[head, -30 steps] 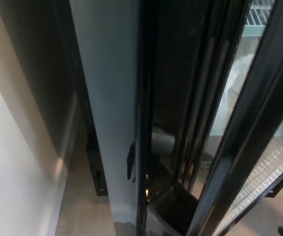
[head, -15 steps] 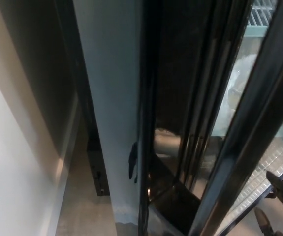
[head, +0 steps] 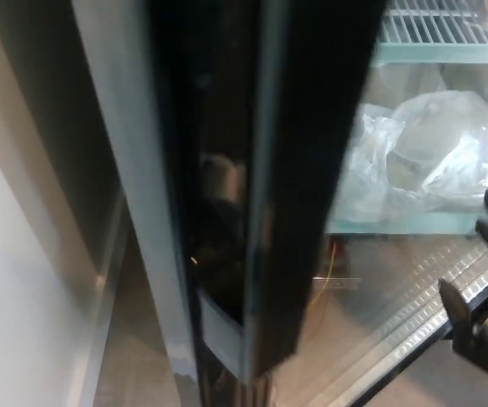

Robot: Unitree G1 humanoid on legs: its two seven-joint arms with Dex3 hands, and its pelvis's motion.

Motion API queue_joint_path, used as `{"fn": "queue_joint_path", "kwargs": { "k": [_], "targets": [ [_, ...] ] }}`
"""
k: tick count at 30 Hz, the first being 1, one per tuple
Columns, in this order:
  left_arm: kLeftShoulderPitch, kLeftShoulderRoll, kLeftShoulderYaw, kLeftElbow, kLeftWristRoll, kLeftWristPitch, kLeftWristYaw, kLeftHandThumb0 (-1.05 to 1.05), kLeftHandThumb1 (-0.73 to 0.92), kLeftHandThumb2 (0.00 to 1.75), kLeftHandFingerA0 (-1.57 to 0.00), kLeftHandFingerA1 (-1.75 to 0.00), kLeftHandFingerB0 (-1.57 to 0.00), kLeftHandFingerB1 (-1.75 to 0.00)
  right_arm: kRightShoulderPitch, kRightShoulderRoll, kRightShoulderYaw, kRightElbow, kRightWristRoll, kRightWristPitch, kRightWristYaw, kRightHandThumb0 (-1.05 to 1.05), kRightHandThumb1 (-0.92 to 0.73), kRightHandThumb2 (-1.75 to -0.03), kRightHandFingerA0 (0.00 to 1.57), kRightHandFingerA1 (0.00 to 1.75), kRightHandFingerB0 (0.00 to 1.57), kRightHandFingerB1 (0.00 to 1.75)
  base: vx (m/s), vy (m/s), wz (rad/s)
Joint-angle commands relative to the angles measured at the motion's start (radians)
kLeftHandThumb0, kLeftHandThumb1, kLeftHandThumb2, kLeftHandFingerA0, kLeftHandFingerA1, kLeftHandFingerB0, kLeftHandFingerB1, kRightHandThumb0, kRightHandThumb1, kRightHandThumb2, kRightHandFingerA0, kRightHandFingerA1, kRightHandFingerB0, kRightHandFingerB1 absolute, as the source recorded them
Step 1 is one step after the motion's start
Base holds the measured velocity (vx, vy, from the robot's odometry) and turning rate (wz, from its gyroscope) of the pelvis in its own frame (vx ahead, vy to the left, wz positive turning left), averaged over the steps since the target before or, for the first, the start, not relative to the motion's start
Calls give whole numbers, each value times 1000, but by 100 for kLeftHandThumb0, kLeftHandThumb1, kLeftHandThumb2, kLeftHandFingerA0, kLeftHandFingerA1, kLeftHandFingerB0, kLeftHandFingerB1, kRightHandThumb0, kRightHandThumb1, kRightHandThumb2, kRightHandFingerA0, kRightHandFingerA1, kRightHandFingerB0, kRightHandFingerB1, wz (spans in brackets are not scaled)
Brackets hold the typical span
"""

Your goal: The robot stands in front of a refrigerator with an opened door and closes the door by swing its right hand at the door

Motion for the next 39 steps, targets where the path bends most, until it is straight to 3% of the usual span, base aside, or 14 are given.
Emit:
{"fn": "queue_joint_path", "kwargs": {
  "k": [1,8,9,10,11,12,13,14,17,22,23,25,37,39],
  "targets": [
    [46,31,-20,17,28,-23,21,-50,79,64,-48,-38,-40,-34,-320,104,213,-485,-530,-79,49,-33,-55,-107,0,49,0,46,0,0,0],
    [51,31,-20,12,21,-34,15,-53,76,65,-43,-37,-36,-34,-620,-14,286,-13,-679,62,-12,-33,-57,-109,0,48,0,45,0,0,0],
    [48,30,-21,10,22,-30,16,-52,76,65,-44,-38,-37,-34,-682,-34,306,83,-699,93,-26,-59,-81,-64,16,27,24,29,0,0,0],
    [48,30,-21,9,22,-29,16,-52,76,65,-44,-38,-37,-34,-699,-39,311,109,-705,101,-30,-59,-81,-64,16,27,24,29,0,0,0],
    [47,29,-17,4,16,-23,12,-49,62,97,-39,-55,-24,-47,-844,-75,363,349,-735,194,9,-32,-56,-107,0,48,0,45,0,0,0],
    [46,27,-16,2,14,-21,12,-52,76,64,-45,-38,-37,-34,-898,-89,383,438,-743,229,28,-32,-56,-107,0,48,0,45,0,0,0],
    [46,26,-16,0,13,-19,12,-52,76,64,-45,-38,-37,-34,-930,-97,395,491,-746,249,38,-32,-56,-107,0,48,0,45,0,0,0],
    [45,23,-15,1,12,-18,15,-51,75,64,-48,-39,-38,-34,-986,-106,419,606,-740,270,27,-59,-78,-63,16,28,25,30,0,0,0],
    [47,21,-13,0,8,-21,10,-51,75,64,-46,-38,-37,-34,-1107,-117,467,866,-716,330,31,-60,-78,-63,17,28,26,30,0,0,0],
    [42,26,-17,0,13,-17,10,-50,78,64,-49,-39,-38,-34,-1160,-133,497,972,-697,372,76,-62,-81,-64,17,28,24,29,0,0,0],
    [40,29,-13,2,9,-17,8,-54,65,91,-44,-53,-33,-47,-1159,-136,501,984,-686,371,83,-64,-81,-65,16,28,23,29,3,9,9],
    [39,33,-9,7,6,-18,6,-50,78,63,-49,-39,-40,-34,-1155,-144,514,1008,-664,359,85,-63,-79,-64,17,28,25,29,0,0,0],
    [47,36,-25,8,23,-18,17,-54,76,66,-44,-37,-37,-34,-1074,-226,631,1019,-640,273,10,-65,-80,-64,20,28,27,29,0,0,0],
    [46,36,-25,7,21,-15,17,-49,63,97,-40,-55,-26,-47,-1063,-233,648,1015,-633,271,3,-64,-79,-64,20,28,27,29,0,0,0]
  ]
}}
